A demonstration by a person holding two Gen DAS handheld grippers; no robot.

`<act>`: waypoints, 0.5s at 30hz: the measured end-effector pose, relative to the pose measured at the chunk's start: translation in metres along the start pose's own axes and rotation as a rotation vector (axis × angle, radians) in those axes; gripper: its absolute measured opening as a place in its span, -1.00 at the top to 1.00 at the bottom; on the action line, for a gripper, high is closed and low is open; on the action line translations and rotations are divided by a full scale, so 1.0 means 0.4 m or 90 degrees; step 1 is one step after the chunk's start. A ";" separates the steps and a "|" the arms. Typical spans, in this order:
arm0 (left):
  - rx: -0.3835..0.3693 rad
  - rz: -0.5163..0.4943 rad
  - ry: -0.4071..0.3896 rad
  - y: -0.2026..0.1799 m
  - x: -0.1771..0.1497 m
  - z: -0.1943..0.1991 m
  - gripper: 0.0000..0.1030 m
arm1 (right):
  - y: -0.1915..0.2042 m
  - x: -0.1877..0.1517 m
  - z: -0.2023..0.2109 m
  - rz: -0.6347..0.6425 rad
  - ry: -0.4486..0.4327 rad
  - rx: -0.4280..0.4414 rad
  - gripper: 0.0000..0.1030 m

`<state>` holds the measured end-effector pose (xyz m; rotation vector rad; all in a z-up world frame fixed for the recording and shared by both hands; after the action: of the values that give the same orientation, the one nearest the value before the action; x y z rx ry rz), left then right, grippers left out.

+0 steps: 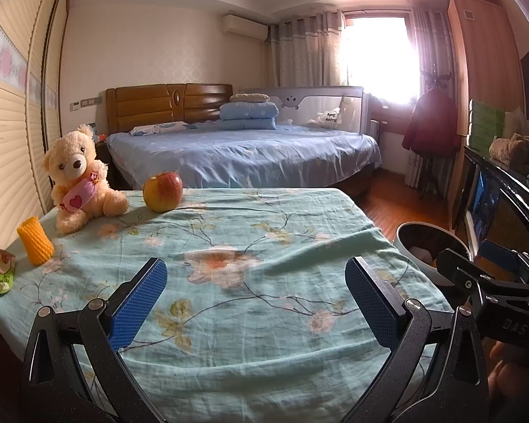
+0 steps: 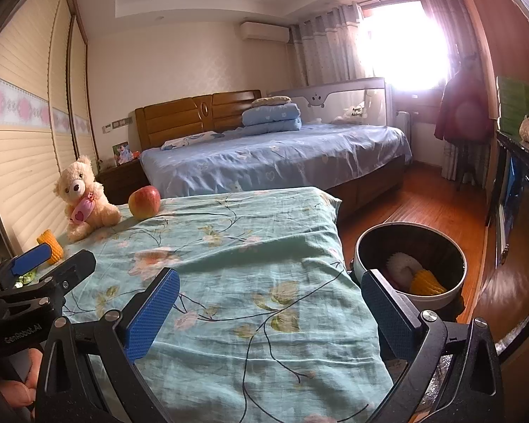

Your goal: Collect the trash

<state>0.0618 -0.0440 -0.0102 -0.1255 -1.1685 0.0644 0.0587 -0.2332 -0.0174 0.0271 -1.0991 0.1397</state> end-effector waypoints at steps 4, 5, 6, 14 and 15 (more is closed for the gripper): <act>0.000 0.000 0.001 0.000 0.000 0.000 -1.00 | 0.000 -0.001 0.000 0.000 0.001 0.000 -1.00; 0.000 0.000 0.001 -0.001 0.000 0.000 -1.00 | 0.000 -0.001 -0.001 -0.001 0.001 0.000 -1.00; 0.000 0.000 0.002 -0.001 0.000 -0.001 -1.00 | 0.001 0.000 -0.001 -0.002 0.002 0.001 -1.00; -0.002 -0.002 0.006 -0.002 0.003 -0.014 -1.00 | 0.003 0.000 -0.003 -0.001 0.004 0.004 -1.00; -0.002 -0.001 0.006 -0.002 0.003 -0.014 -1.00 | 0.003 0.000 -0.004 -0.002 0.005 0.005 -1.00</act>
<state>0.0675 -0.0451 -0.0114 -0.1267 -1.1589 0.0601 0.0600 -0.2321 -0.0180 0.0345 -1.0907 0.1415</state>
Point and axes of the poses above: each gripper's, at about its wrist camera, not at the fingertips, and z roughly against the way its jaws point, y to its left, x to its top, the point moved 4 cm from there along -z, roughly the way its jaws point, and after that the axes turned 8 degrees about z, right-handed, at the moved point
